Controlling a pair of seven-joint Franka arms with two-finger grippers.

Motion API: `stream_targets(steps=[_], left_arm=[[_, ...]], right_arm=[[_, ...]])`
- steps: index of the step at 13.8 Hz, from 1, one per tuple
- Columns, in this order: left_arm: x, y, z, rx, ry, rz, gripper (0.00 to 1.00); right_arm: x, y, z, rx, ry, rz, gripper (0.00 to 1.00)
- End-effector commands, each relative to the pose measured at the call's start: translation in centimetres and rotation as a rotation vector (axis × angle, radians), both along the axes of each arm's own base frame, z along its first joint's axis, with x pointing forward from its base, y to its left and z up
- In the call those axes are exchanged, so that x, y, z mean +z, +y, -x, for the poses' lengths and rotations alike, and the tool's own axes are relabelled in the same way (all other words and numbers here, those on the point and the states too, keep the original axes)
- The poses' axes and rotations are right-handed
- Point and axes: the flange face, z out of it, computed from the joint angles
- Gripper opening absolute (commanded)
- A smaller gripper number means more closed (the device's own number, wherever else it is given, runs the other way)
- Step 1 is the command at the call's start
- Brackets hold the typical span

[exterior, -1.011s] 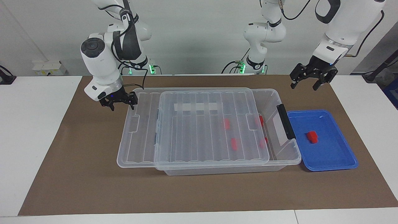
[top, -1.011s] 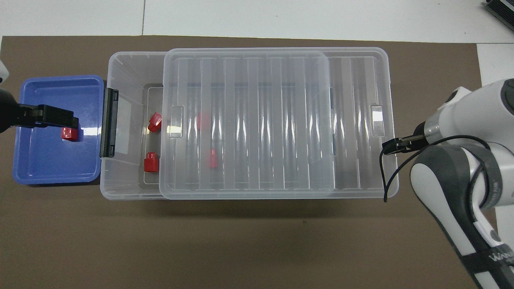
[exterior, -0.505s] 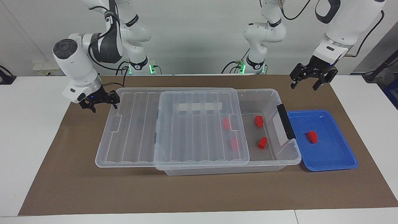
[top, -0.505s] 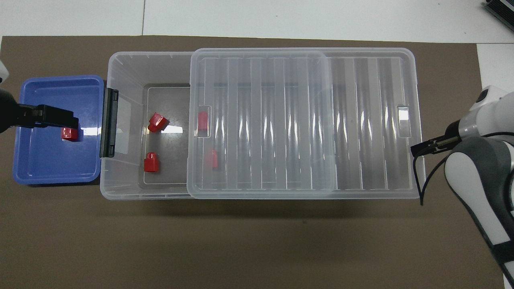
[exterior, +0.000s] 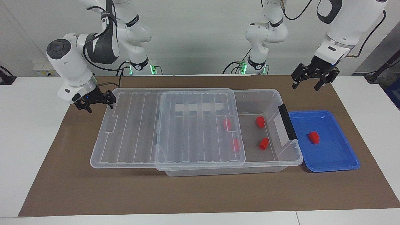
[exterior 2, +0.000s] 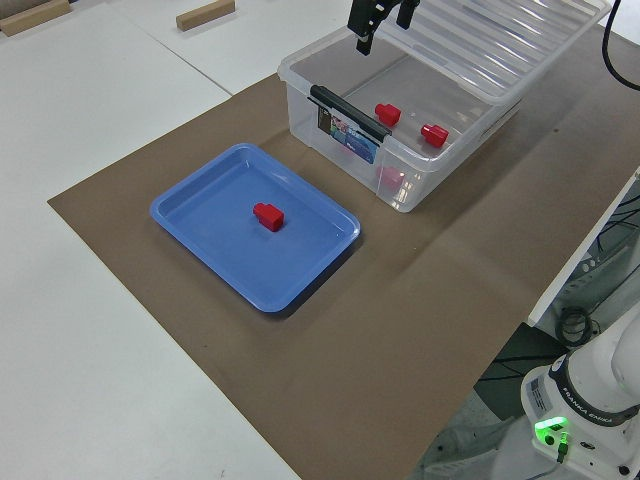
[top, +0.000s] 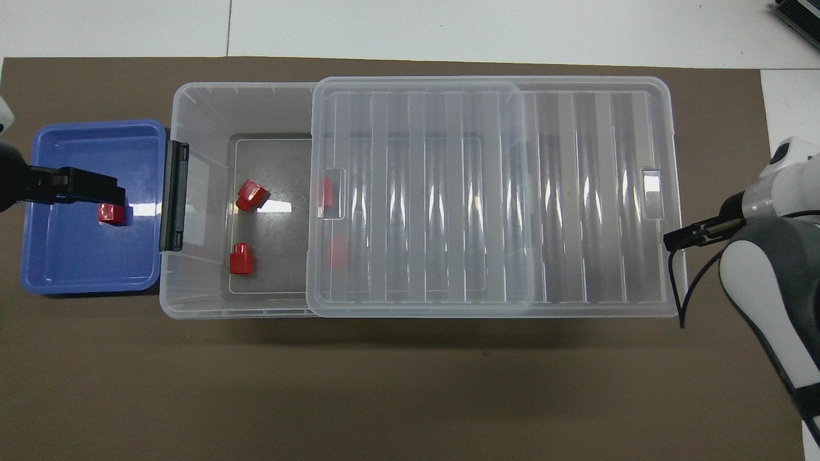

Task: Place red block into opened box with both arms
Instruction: 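Release the lid and hold the right gripper beside it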

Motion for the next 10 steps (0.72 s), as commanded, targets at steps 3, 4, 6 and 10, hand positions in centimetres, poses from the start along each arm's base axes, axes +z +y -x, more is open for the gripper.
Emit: stream_targets(steps=[3, 4, 6, 10], left_arm=[[0.2, 0.2, 0.6, 0.007, 0.005, -0.018, 1.00], [0.3, 0.2, 0.6, 0.007, 0.004, -0.016, 1.00], [0.3, 0.2, 0.6, 0.007, 0.004, -0.017, 1.00], [0.3, 0.6, 0.7, 0.012, 0.010, -0.018, 1.00]], right_arm=[[0.1, -1.4, 0.7, 0.024, -0.006, 0.019, 0.99], [0.2, -1.4, 0.7, 0.022, -0.007, 0.019, 0.99], [0.8, -1.2, 0.5, 0.010, -0.011, 0.019, 1.00], [2.8, 1.2, 0.7, -0.089, -0.046, 0.017, 1.00]])
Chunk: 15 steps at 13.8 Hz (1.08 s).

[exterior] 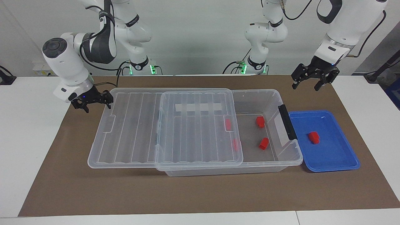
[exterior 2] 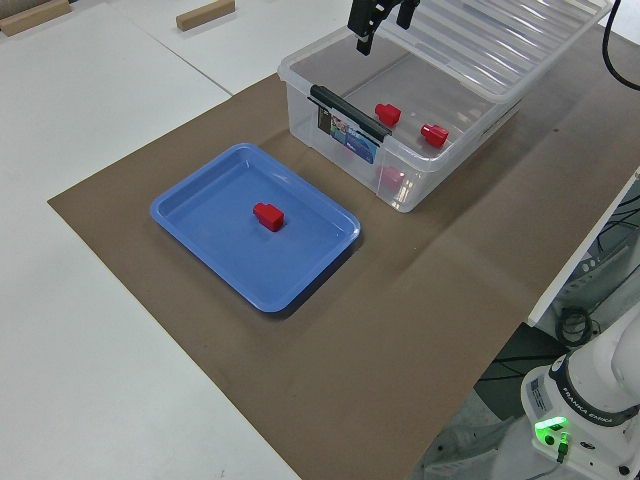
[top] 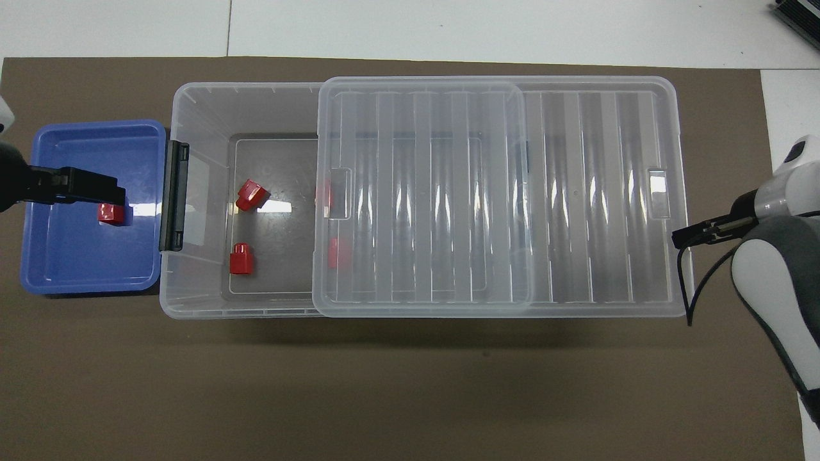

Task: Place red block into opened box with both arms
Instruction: 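Release the lid and hold the right gripper beside it, then lower the left gripper onto the red block in the blue tray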

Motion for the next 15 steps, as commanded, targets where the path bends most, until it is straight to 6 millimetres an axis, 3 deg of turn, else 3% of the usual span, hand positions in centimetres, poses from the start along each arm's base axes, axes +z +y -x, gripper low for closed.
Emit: stream_targets(steps=[1, 3, 5, 7, 10, 12, 15], left_arm=[[0.2, 2.0, 0.6, 0.039, 0.015, -0.018, 1.00], [0.3, 4.1, 0.9, 0.075, 0.027, -0.017, 1.00], [0.5, 4.6, 1.1, 0.085, 0.028, -0.016, 1.00], [0.4, 6.7, 0.8, 0.101, 0.007, -0.085, 1.00], [-2.0, 8.1, -0.3, 0.117, -0.048, -0.123, 1.00], [-4.8, 9.6, -1.4, 0.141, -0.063, -0.127, 1.00], [-13.4, 12.5, -2.8, 0.123, -0.067, -0.142, 1.00]], right_arm=[[2.2, 2.7, 0.8, -0.057, -0.028, 0.013, 1.00], [3.5, 5.0, 1.0, -0.146, -0.053, 0.010, 1.00], [6.1, 7.4, 0.2, -0.191, -0.075, 0.007, 1.00], [8.1, 8.4, -0.3, -0.233, -0.091, 0.002, 1.00], [12.6, 9.2, -1.1, -0.264, -0.101, -0.006, 1.00], [15.3, 9.2, -1.9, -0.293, -0.115, -0.011, 1.00], [16.4, 9.0, -2.1, -0.301, -0.094, -0.009, 1.00]])
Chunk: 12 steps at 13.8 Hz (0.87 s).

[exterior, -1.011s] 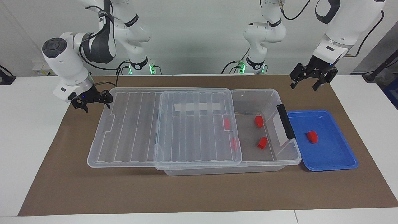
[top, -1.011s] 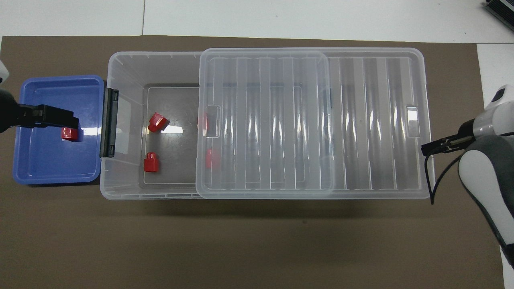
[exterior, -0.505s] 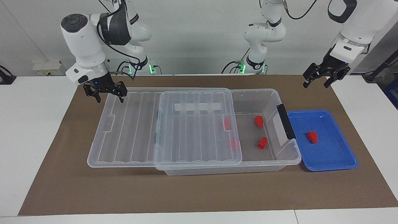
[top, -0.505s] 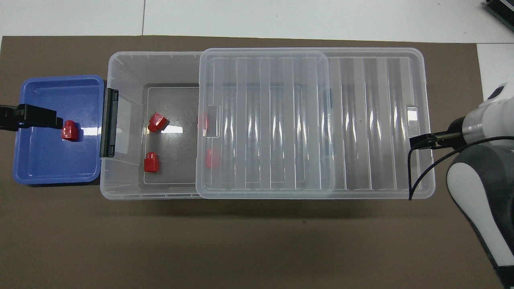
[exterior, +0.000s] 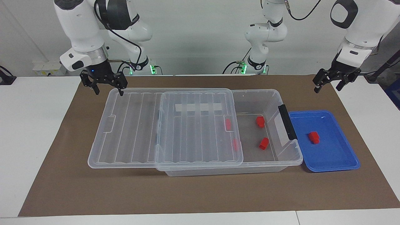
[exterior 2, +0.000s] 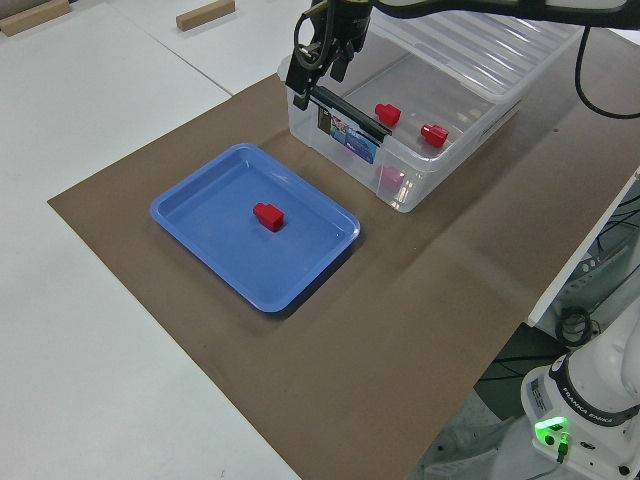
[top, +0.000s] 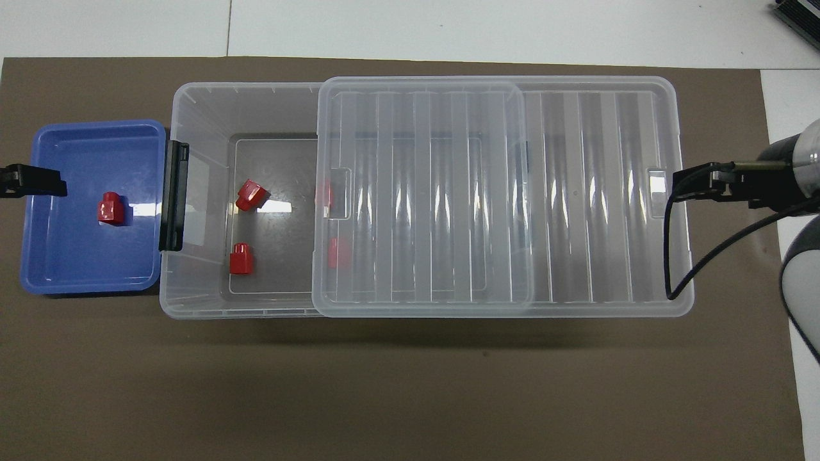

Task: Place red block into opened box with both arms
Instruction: 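Lower the left gripper onto the red block in the blue tray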

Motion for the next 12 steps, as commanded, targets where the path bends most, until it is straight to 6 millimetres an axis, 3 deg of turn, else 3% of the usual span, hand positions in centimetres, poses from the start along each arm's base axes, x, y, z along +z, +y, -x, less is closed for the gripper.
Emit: stream_targets(steps=[1, 2, 8, 12], left_arm=[[-7.7, 2.4, -0.5, -0.070, -0.004, -0.035, 1.00], [-9.8, 3.4, -0.8, -0.080, 0.005, -0.040, 1.00], [-19.9, 3.7, -3.2, -0.210, 0.077, -0.059, 1.00], [-21.8, 4.0, -3.5, -0.246, 0.076, -0.057, 1.00]], right_arm=[[0.2, -0.2, -0.9, -0.026, 0.037, 0.002, 1.00], [0.0, -0.4, -0.6, -0.030, 0.064, 0.006, 1.00], [-0.1, -1.3, 0.0, -0.039, 0.072, 0.001, 1.00], [-0.1, -1.2, 0.1, -0.034, 0.072, 0.001, 1.00]])
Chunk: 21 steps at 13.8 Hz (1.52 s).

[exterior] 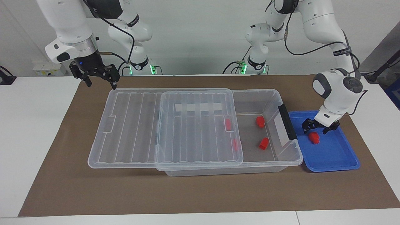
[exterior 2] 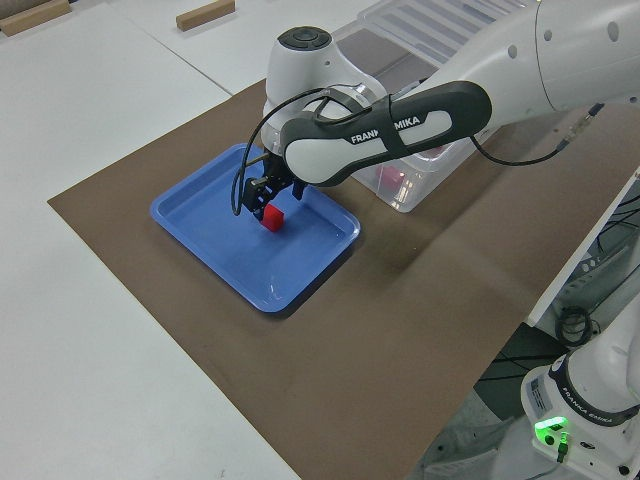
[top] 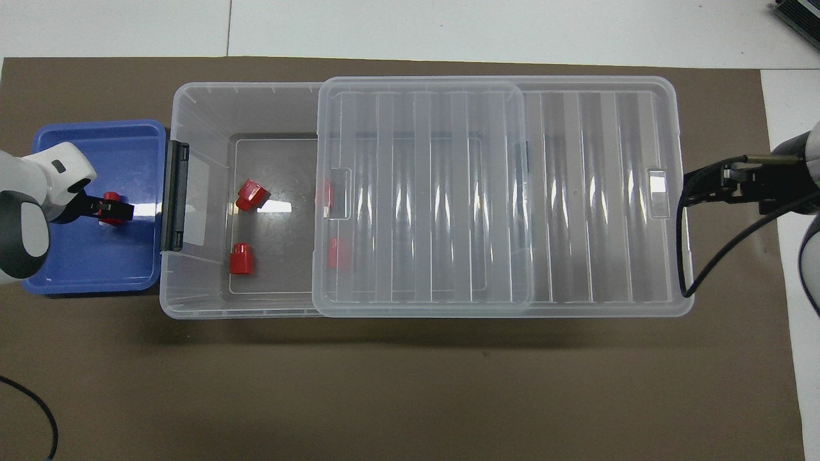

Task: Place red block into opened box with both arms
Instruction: 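Lower the left gripper onto the red block in the blue tray, then close the left gripper on the red block and lift it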

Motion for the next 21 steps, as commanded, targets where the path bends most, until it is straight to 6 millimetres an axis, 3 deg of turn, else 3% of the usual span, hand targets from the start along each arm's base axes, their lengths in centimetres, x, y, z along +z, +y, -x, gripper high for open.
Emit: stream_targets(steps=[1, 9, 16, 18, 21], left_arm=[[-0.7, 1.3, -0.1, 0.023, -0.017, 0.019, 1.00], [-1.4, 1.8, -0.2, 0.054, -0.036, 0.041, 1.00], [-2.3, 1.7, 0.2, 0.054, -0.048, 0.039, 0.91], [-2.3, 1.7, 0.2, 0.056, -0.049, 0.040, 0.78], [-2.3, 1.7, 0.2, 0.058, -0.047, 0.040, 0.47]], right_arm=[[0.4, -0.3, 0.3, -0.017, 0.007, -0.001, 1.00], [0.4, -0.3, 0.3, -0.017, 0.006, -0.001, 1.00], [0.4, -0.2, 0.2, -0.015, 0.005, -0.002, 1.00], [0.4, -0.3, 0.3, -0.017, 0.006, -0.001, 1.00], [0.4, -0.2, 0.2, -0.015, 0.005, -0.002, 1.00]])
